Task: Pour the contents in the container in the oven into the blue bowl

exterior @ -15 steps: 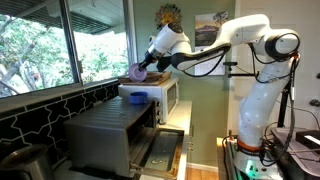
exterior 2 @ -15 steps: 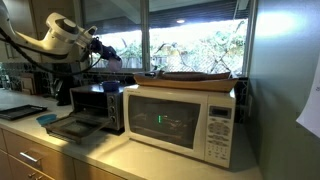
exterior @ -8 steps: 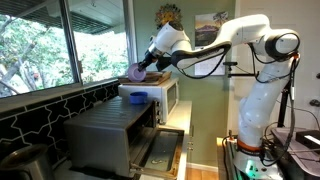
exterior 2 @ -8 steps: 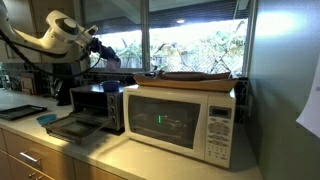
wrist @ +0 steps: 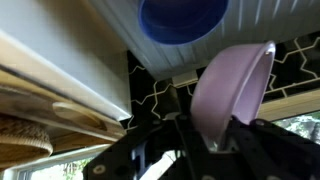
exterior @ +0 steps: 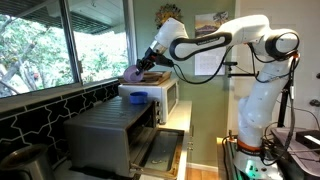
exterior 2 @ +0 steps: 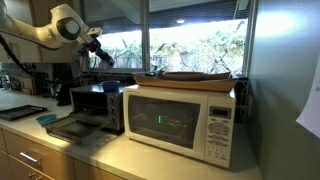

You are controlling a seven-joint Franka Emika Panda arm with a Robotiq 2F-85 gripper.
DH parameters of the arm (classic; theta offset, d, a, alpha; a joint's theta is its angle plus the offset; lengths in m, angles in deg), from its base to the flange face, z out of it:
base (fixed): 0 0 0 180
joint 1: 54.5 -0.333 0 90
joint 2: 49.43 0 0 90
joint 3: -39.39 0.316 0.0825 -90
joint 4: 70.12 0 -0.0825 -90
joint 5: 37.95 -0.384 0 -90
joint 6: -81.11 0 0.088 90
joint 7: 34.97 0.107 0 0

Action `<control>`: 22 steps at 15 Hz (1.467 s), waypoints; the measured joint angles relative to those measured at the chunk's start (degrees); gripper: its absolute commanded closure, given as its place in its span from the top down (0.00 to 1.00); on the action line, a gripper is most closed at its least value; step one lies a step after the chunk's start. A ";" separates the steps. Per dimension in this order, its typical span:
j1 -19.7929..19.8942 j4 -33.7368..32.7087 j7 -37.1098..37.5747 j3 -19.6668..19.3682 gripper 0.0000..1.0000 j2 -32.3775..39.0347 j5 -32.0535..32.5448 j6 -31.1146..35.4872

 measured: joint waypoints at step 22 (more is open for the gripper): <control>-8.98 1.02 -4.35 -0.86 0.05 1.41 -40.85 -11.22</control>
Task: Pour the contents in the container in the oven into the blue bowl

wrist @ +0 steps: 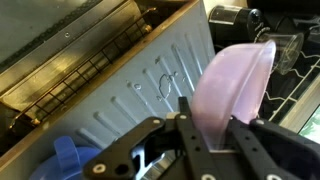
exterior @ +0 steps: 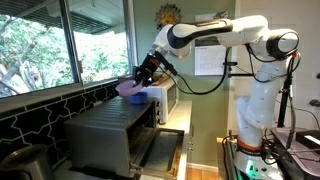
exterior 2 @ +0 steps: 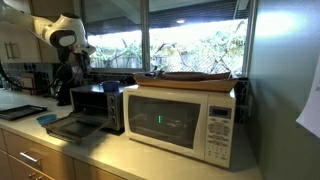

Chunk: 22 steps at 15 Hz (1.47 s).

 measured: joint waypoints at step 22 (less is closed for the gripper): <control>3.53 1.99 38.90 7.04 0.46 5.06 19.18 1.60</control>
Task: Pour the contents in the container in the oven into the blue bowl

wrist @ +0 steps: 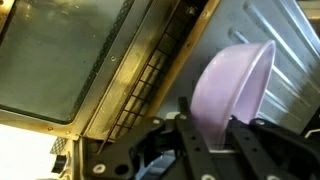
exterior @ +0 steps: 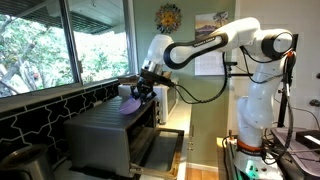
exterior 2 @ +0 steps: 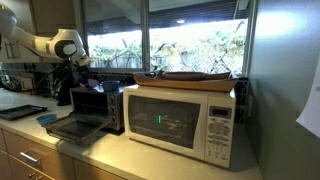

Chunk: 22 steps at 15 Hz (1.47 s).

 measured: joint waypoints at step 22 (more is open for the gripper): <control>-0.80 -6.95 -21.88 -5.88 1.00 -5.86 1.68 -5.74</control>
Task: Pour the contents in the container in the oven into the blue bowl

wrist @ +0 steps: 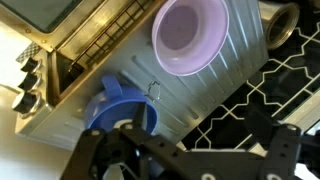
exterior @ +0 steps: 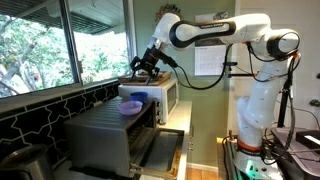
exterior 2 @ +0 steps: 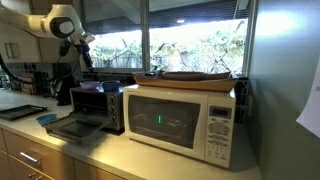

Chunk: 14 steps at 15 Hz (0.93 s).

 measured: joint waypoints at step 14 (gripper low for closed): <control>0.13 -8.49 -32.50 -1.09 1.00 -3.00 0.80 -22.00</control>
